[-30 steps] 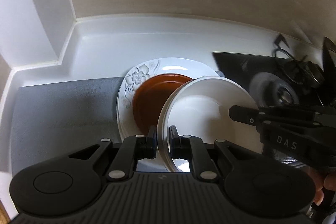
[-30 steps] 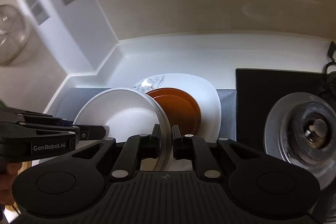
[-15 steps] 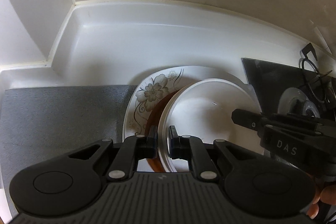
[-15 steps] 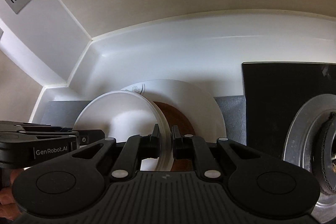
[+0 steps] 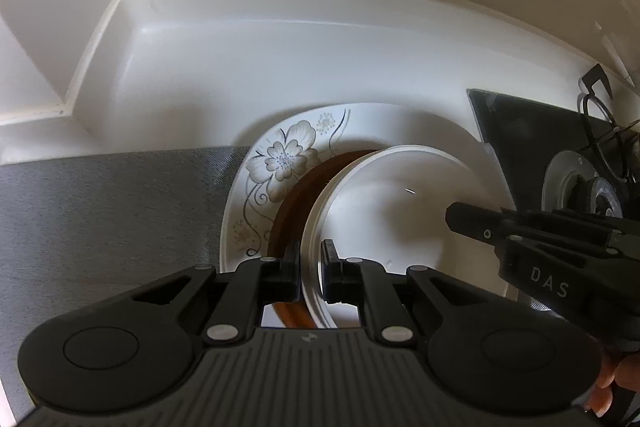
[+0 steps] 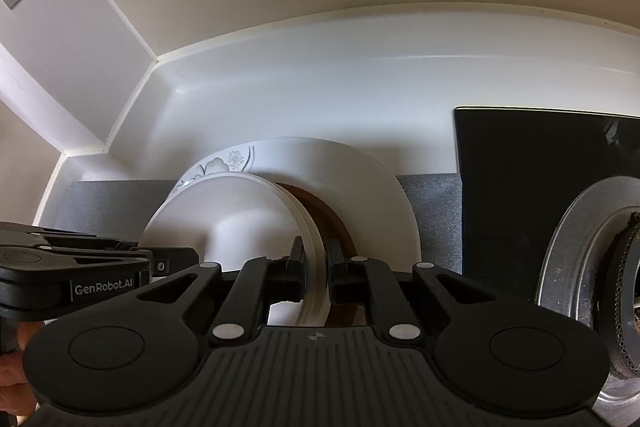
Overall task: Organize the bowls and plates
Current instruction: 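Lower the white bowl onto the brown plate and open both tools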
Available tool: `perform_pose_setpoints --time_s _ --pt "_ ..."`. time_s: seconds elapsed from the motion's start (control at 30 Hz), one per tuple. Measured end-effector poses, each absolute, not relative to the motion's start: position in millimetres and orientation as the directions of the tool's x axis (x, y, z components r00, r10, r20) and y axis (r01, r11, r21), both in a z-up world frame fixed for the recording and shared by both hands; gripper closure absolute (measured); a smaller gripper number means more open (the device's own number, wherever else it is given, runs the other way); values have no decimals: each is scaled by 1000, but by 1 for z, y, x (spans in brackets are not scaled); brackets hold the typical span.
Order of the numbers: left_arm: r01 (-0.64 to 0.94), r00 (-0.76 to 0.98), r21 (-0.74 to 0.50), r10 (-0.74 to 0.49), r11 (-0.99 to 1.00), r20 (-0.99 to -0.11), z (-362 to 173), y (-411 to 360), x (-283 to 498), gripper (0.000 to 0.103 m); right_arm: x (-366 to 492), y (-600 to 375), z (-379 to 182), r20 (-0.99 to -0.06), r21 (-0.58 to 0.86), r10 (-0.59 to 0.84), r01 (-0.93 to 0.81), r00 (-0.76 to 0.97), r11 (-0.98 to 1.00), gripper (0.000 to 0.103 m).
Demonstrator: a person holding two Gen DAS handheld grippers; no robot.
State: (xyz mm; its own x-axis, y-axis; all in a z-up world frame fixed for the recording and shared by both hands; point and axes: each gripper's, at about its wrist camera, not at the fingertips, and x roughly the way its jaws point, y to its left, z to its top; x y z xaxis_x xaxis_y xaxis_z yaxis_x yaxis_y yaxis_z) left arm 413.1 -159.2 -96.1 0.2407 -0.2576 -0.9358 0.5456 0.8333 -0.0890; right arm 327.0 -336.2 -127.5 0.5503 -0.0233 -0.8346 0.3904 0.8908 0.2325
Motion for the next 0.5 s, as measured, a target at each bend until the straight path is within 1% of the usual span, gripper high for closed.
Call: perform_pose_setpoints --time_s 0.3,0.47,0.5 --pt "544 264 -74 -254 836 -931 -97 -159 412 92 327 -339 -131 -829 241 -24 395 559 887 92" --pt "531 257 -95 -267 842 -929 -97 -155 414 85 325 -340 -131 -824 243 -24 392 566 888 92" --pt "534 249 -107 -277 839 -928 -98 -154 414 79 324 -341 -131 -823 243 -24 391 567 888 92"
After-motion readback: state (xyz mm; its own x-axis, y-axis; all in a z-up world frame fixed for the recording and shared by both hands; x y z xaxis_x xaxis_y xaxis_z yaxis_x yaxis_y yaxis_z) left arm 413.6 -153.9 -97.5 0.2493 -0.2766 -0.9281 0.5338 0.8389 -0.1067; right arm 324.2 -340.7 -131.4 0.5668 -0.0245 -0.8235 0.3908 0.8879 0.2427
